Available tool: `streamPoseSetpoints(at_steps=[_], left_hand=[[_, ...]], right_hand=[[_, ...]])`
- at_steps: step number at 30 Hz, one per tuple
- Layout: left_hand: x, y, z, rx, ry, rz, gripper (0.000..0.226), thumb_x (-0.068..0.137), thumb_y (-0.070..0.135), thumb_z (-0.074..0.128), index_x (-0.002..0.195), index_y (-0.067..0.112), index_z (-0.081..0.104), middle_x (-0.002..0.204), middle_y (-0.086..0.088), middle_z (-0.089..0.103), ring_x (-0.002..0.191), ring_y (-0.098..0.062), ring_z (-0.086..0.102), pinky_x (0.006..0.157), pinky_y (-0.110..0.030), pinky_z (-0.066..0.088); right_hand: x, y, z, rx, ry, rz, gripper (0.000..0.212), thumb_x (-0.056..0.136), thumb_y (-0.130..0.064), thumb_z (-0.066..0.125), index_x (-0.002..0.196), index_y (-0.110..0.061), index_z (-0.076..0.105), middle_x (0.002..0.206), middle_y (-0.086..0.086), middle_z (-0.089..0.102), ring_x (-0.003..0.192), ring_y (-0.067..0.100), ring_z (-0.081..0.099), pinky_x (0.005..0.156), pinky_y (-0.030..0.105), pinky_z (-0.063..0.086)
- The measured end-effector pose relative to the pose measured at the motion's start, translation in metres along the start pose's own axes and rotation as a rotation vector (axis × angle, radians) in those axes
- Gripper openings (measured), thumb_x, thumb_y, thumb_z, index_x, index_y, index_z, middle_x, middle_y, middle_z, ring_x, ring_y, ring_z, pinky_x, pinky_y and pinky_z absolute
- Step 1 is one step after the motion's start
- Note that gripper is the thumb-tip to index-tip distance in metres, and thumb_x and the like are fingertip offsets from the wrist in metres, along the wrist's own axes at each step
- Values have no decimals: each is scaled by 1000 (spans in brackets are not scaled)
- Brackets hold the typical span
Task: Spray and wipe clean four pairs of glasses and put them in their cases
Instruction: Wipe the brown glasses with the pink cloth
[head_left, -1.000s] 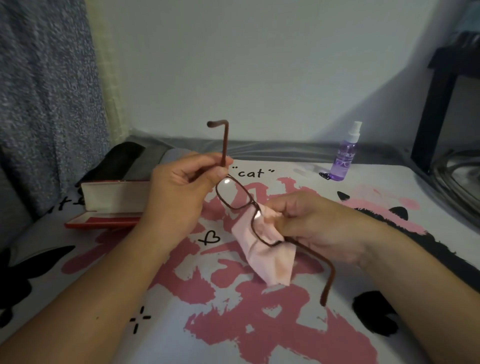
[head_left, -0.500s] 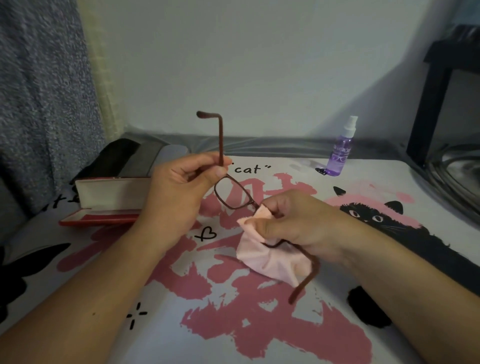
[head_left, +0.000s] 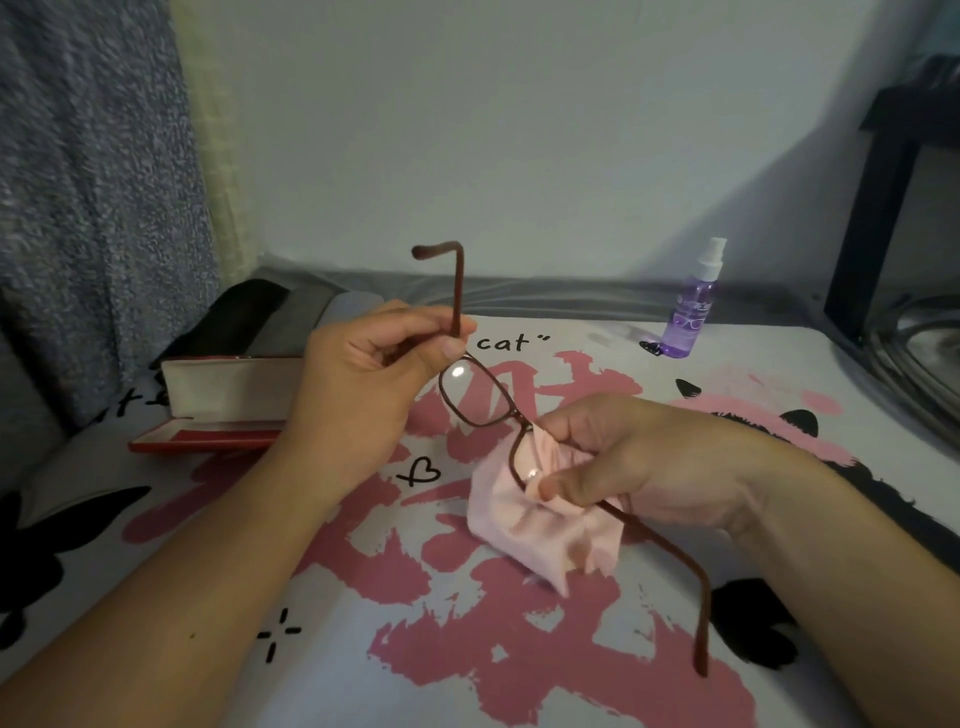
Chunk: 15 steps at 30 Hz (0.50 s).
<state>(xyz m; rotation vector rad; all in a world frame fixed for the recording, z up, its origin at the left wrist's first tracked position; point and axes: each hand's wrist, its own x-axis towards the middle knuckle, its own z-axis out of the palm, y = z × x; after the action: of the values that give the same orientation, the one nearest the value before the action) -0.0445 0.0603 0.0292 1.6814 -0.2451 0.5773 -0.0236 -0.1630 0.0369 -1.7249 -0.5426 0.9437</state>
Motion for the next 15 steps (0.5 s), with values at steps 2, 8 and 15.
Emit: streamPoseSetpoints(at_steps=[2,8,15], left_hand=[[-3,2,3,-1,-33,1,25,87,1,71,96,24,76,97,1,77,93,-9,73,86,-17,54],[-2,2,4,-4,-38,-26,27,87,1,70,94,26,75,95,12,78,93,-6,73,85,-16,54],[-1,0,3,-35,19,-37,25,89,4,69,93,27,75,91,13,78,92,-4,73,82,-14,53]], right_hand=[[0,-1,2,-107,71,46,17,91,7,63,99,-4,74,91,14,76,77,23,73,65,31,60],[9,3,13,-208,283,4,4,86,-7,76,83,-10,75,81,13,76,71,23,69,74,45,59],[11,2,14,-24,357,-209,26,99,-15,60,76,-15,72,72,3,69,67,12,63,65,27,49]])
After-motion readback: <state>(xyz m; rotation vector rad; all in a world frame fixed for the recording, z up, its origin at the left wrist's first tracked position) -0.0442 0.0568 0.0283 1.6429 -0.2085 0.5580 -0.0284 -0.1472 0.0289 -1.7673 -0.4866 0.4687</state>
